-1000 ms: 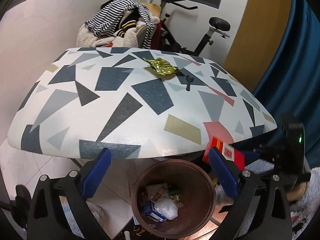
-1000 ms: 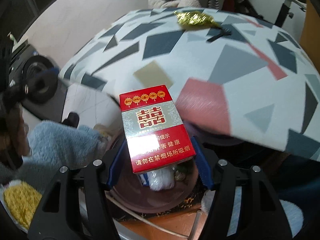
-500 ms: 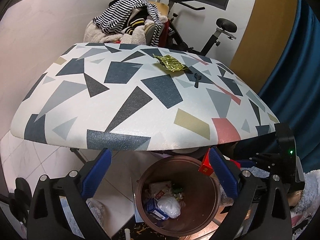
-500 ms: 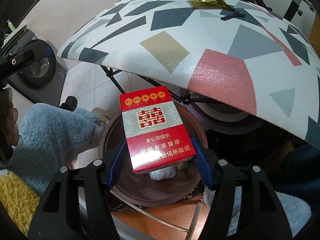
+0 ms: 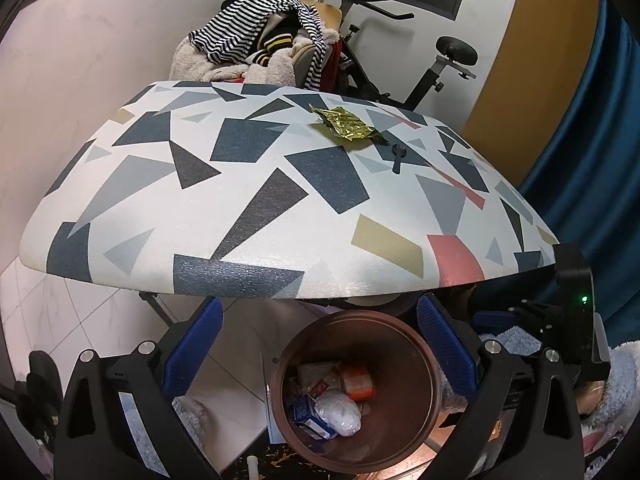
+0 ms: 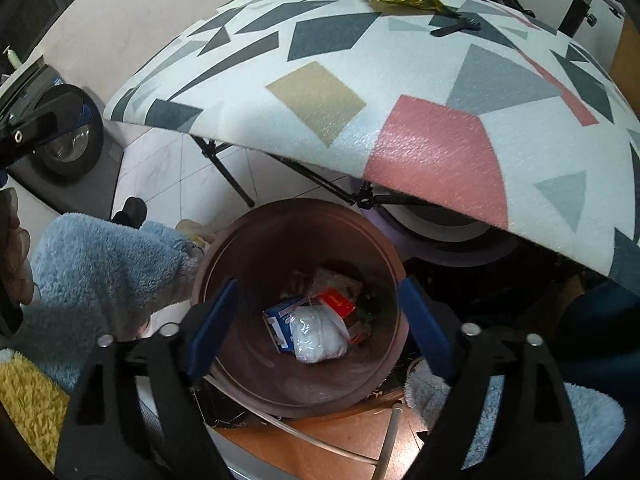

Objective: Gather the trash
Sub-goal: 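Lower the red cigarette pack over the brown bin and open the right gripper, then move both grippers back over the table toward the gold foil and spork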

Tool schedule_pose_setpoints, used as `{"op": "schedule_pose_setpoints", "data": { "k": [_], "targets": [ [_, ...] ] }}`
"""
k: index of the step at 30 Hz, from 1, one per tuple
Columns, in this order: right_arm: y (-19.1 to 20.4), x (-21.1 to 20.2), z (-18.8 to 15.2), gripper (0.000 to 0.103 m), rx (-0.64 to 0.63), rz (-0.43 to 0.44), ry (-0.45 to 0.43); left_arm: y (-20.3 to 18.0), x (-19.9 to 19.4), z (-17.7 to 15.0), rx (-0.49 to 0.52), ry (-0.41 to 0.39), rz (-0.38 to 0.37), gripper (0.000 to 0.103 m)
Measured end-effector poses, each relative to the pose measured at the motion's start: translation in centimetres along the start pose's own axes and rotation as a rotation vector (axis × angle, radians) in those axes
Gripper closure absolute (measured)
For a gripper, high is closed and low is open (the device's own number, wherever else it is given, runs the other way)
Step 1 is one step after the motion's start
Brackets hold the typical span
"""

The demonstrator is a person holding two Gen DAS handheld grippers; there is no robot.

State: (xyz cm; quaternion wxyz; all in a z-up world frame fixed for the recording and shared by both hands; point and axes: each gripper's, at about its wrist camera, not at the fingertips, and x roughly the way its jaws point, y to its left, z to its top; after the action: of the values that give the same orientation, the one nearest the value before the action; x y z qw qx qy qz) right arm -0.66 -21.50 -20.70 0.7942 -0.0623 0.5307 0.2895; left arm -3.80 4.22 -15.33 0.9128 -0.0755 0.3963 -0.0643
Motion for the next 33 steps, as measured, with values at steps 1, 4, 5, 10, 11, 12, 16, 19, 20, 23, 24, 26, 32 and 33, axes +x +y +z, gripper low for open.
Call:
{"op": "schedule_pose_setpoints", "data": {
  "k": [1,4,5,10,11,12,16,19,20,23,24,26,32,33],
  "targets": [
    [-0.1,-0.2,0.1,0.011,0.004,-0.006,-0.01,0.1,0.0,0.0,-0.004,0.0,0.001,0.008],
    [-0.3,-0.6,0.4,0.008,0.014,-0.023,-0.023,0.4,0.1,0.0,-0.014,0.001,0.003,0.008],
    [-0.4,-0.7,0.5,0.007,0.017,-0.026,-0.025,0.5,0.2,0.0,-0.016,0.002,0.003,0.008],
    [-1.2,-1.1,1.2,0.006,0.051,-0.025,-0.036,0.8,0.2,0.0,-0.021,0.003,0.008,0.008],
    [-1.4,-1.2,1.3,0.006,0.055,-0.025,-0.038,0.8,0.2,0.0,-0.022,0.003,0.009,0.008],
    [-1.7,-1.3,1.5,0.006,0.058,-0.031,-0.043,0.9,0.3,0.0,-0.025,0.003,0.009,0.008],
    [-2.3,-1.7,2.0,0.006,0.068,-0.05,-0.062,1.1,0.5,-0.2,-0.035,0.01,0.014,0.008],
    [-3.1,-2.0,2.3,0.006,0.088,-0.062,-0.077,1.4,0.7,-0.2,-0.043,0.013,0.016,0.008],
    [-3.4,-2.1,2.4,0.006,0.095,-0.067,-0.081,1.5,0.8,-0.2,-0.046,0.014,0.015,0.008],
    [-4.4,-2.3,2.8,0.006,0.115,-0.083,-0.089,1.8,1.0,-0.2,-0.064,0.024,-0.001,0.008],
    [-4.7,-2.5,2.9,0.006,0.121,-0.089,-0.094,1.9,1.0,-0.2,-0.069,0.024,-0.004,0.008],
    [-5.2,-2.7,3.2,0.006,0.122,-0.101,-0.101,2.1,1.2,-0.2,-0.079,0.025,-0.004,0.008],
    [-6.4,-2.7,4.2,0.007,0.122,-0.134,-0.117,2.6,1.6,0.0,-0.093,0.024,0.009,0.008],
    [-6.5,-2.7,4.4,0.007,0.123,-0.135,-0.118,2.7,1.8,0.1,-0.097,0.024,0.012,0.008]
  ]
}}
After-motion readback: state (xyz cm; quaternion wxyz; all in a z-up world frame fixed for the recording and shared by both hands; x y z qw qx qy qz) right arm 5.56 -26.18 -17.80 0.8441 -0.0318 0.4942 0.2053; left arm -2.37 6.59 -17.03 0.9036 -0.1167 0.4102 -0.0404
